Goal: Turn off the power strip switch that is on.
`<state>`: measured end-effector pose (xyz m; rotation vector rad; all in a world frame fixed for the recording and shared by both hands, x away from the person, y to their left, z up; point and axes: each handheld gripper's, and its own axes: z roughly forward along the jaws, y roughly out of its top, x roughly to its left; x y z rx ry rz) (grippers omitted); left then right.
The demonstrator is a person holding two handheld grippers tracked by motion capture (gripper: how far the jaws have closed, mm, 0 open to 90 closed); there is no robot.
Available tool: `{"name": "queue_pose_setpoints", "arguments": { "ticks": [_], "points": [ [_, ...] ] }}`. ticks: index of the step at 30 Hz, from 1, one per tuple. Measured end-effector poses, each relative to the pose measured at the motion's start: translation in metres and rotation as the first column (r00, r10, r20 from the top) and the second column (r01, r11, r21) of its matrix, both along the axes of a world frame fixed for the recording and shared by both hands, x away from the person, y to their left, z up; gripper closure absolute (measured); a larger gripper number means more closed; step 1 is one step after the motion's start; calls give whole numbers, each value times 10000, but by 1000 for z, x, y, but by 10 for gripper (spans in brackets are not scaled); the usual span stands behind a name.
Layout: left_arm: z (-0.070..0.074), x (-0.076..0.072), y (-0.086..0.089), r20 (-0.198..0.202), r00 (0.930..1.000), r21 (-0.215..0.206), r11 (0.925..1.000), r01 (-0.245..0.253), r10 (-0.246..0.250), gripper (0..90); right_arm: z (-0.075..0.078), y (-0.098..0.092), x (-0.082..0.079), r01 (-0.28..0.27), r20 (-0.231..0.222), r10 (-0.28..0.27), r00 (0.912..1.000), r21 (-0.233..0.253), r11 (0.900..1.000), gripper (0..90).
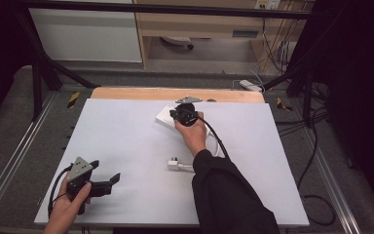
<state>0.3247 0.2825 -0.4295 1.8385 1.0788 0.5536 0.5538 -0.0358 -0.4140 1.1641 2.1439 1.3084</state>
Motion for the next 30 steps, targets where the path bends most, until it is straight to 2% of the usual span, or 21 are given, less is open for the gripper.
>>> {"name": "queue_pose_setpoints", "arguments": {
  "ticks": [12,23,30],
  "points": [
    [-1,0,-1,-8,10000,115,9999,82,-82,57,-6,2,3,52,-129,-53,9999,-64,10000,900],
    [-1,0,-1,4,9999,164,9998,131,-131,57,-14,11,2,-26,-215,24,9998,-97,9999,900],
    [0,0,-2,31,9999,160,9998,129,-130,57,-14,13,1,-23,-166,22,9999,-86,10000,900]
  ]
}}
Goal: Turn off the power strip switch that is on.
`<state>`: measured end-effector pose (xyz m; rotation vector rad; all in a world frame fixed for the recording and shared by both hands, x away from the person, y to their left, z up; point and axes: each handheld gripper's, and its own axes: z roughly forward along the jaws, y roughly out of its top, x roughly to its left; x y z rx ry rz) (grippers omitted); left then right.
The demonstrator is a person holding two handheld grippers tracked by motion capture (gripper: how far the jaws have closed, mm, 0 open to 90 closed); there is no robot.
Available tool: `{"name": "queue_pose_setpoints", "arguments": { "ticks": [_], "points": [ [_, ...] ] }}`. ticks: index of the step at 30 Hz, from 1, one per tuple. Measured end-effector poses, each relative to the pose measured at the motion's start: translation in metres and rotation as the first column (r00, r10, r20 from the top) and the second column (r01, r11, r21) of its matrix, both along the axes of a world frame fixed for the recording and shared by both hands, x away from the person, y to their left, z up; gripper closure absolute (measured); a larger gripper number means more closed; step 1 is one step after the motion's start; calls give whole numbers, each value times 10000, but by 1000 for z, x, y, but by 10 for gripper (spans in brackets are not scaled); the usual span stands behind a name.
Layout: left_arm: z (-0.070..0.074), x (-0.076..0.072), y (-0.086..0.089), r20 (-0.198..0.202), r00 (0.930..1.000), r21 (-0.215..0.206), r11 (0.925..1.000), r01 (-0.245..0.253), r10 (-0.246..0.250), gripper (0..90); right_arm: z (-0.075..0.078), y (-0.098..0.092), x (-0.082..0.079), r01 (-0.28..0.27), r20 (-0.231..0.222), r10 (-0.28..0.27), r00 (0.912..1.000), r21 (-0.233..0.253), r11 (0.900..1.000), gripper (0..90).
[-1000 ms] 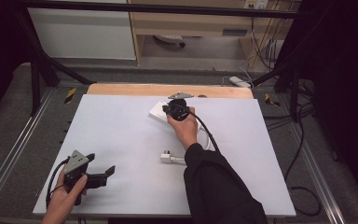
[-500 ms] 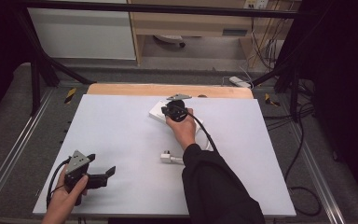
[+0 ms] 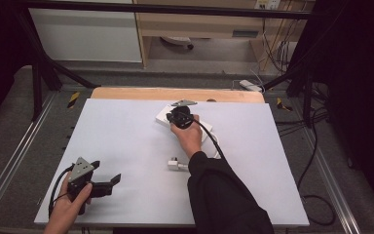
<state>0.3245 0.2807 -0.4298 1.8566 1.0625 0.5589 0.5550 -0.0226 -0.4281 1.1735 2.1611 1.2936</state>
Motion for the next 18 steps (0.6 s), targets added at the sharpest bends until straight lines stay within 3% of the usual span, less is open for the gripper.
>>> {"name": "queue_pose_setpoints", "arguments": {
  "ticks": [18],
  "points": [
    [1,-1,0,52,10000,-37,10000,6,-6,57,-3,7,2,81,3,-81,10000,-47,10000,900]
  ]
}}
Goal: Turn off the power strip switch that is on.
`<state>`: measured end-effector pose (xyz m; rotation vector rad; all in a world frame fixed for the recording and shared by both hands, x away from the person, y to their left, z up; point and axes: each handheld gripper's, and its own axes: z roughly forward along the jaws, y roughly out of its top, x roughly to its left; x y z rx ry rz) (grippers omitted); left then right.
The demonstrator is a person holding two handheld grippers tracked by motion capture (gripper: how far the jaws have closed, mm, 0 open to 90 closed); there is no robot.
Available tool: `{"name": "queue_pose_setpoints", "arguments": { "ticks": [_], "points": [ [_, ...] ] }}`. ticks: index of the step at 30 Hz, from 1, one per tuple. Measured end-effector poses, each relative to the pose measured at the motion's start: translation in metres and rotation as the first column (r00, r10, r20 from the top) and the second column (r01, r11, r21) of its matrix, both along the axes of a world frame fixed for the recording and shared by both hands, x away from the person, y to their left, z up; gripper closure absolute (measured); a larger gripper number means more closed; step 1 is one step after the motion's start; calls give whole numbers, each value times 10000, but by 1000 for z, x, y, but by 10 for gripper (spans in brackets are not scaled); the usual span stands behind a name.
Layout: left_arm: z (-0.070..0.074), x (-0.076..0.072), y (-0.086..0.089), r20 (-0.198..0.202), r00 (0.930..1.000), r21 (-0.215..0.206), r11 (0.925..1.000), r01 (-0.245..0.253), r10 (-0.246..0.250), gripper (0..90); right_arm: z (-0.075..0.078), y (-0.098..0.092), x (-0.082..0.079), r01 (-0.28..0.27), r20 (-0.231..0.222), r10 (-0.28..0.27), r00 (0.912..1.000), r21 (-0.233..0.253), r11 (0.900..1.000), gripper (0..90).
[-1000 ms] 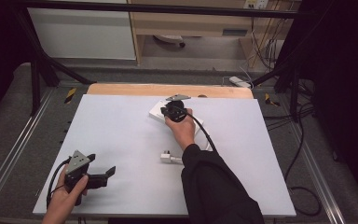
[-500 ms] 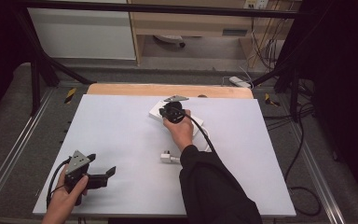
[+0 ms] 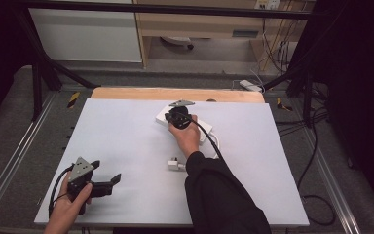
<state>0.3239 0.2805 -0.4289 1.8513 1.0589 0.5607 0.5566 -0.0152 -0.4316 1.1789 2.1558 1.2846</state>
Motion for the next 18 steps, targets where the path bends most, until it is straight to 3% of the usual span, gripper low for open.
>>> {"name": "queue_pose_setpoints", "arguments": {
  "ticks": [18],
  "points": [
    [0,0,-2,-9,9999,47,9999,123,-123,57,2,14,2,-65,16,65,10000,33,10000,900]
  ]
}}
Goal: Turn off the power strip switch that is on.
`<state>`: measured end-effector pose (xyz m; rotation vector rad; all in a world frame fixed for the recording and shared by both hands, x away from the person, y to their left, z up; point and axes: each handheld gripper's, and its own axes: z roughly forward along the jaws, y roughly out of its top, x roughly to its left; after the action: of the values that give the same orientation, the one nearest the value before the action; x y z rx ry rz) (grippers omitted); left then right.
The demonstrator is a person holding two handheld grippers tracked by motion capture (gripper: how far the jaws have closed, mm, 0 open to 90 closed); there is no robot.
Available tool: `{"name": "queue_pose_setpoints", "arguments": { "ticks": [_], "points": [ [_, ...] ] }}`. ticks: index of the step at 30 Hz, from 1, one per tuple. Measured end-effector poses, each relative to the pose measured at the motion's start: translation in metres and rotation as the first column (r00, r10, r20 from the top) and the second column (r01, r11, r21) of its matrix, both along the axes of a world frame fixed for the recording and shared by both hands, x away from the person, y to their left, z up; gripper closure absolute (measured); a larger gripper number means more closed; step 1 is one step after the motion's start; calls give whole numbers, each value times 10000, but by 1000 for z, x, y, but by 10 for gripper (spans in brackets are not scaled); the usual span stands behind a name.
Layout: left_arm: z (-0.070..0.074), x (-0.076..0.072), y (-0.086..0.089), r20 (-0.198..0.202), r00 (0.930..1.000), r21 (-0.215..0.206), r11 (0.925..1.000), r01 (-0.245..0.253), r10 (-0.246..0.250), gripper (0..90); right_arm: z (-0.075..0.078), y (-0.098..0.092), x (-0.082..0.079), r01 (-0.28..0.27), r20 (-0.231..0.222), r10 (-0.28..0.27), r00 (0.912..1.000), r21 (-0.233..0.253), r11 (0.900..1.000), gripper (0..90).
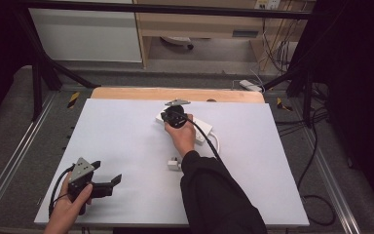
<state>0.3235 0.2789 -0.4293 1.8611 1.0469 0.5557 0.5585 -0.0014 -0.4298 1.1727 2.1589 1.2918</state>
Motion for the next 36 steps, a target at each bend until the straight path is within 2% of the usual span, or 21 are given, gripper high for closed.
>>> {"name": "queue_pose_setpoints", "arguments": {
  "ticks": [17,36],
  "points": [
    [1,-1,1,-13,10000,-89,10000,-44,44,56,-3,-1,5,162,-103,-162,9998,-15,9999,900],
    [0,0,1,-29,10000,-62,10000,-23,22,57,-7,-2,7,376,-181,-373,9991,200,9991,900]
  ]
}}
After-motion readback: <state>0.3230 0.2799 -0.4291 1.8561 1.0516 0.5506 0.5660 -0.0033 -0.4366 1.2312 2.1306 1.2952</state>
